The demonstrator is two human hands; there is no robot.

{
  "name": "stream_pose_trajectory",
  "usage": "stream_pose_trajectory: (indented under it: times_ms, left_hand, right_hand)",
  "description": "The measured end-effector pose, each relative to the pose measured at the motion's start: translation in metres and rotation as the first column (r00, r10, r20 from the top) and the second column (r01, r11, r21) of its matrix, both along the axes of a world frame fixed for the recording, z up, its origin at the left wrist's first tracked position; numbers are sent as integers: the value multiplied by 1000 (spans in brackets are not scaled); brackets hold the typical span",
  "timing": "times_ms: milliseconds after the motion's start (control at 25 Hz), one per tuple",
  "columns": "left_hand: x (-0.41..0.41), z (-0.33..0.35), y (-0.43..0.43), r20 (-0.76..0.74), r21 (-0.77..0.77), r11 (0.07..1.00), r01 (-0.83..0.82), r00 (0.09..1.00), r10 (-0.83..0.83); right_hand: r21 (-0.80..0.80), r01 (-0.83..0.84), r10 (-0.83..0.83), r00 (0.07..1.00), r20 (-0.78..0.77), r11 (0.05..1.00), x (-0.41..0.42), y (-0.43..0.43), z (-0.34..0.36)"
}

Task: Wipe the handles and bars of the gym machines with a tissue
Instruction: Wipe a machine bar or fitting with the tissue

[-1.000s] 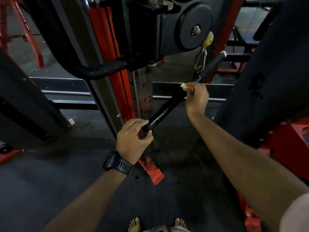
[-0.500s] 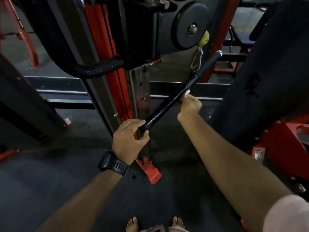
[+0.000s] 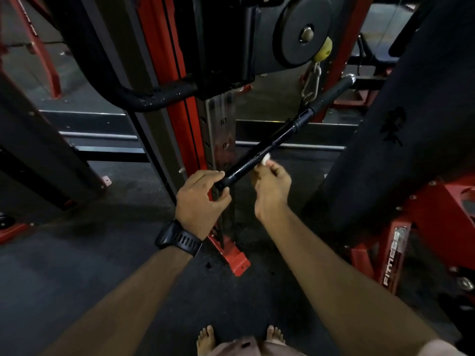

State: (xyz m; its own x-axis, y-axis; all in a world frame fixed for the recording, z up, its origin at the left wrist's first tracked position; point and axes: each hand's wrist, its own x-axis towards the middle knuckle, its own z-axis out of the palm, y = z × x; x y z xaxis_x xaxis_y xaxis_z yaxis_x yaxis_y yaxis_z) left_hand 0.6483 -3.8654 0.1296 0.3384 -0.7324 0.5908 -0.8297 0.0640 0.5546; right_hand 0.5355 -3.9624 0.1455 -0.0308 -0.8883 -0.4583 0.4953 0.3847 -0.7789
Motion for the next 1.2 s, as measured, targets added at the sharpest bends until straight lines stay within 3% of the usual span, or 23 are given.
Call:
stream_pose_trajectory:
  times_ms: [160,240,440,560,600,680,760,840,920,960,1000,1040,1080,1200]
  left_hand:
    - [3,-1,-2,28,16,999,32,999,-33]
    - [3,-1,-5,48,44,999,9,999,-11]
    - [11,3,-20,145,51,999,18,989,-26]
    - [25,4,-23,156,39,999,28,987,-34]
    - [29,1,-22,182,39,999,35,982,-41]
    - [35,-7,-20,255,29,998,56,965,-61]
    - [42,-12,-19,301,-18,996,85,951,-76]
    - [45,-16,-18,315,-57,990,126,944,-102]
    - [46,-17,-18,346,-70,981,183,926,-148]
    - [44,-18,-19,364,-64,976,209,915,-172]
    - [42,-20,-20,382,-61,973,224,906,-184]
    - [41,-22,-22,393,-61,972,228,900,-187]
    - [39,-25,-22,396,-63,973,223,900,-181]
    - [34,-29,-22,415,-76,978,196,898,-147]
  right_hand:
    - [-33,31,-33,998,-52,999,1,6,-3]
    - [-71,-46,39,994,-104,996,2,11,-5]
    - [-68,-56,49,994,-100,996,17,32,-6]
    - [-342,-118,-21,927,-376,932,29,41,-9]
    - [-473,-168,-108,857,-503,865,29,38,-10]
    - [-635,-410,-312,619,-721,654,23,26,-9]
    - [-614,-609,-435,435,-788,502,19,11,-5]
    - [-527,-759,-466,334,-819,382,15,1,6]
    - [-287,-940,-464,173,-868,186,6,-16,22]
    - [-152,-975,-434,69,-898,160,3,-29,33]
    - [-68,-978,-374,-10,-927,196,3,-43,42]
    - [-14,-970,-286,-57,-957,241,5,-52,52]
    - [60,-972,-202,-107,-974,226,9,-58,56]
    - [231,-970,-131,-219,-967,-81,21,-66,68]
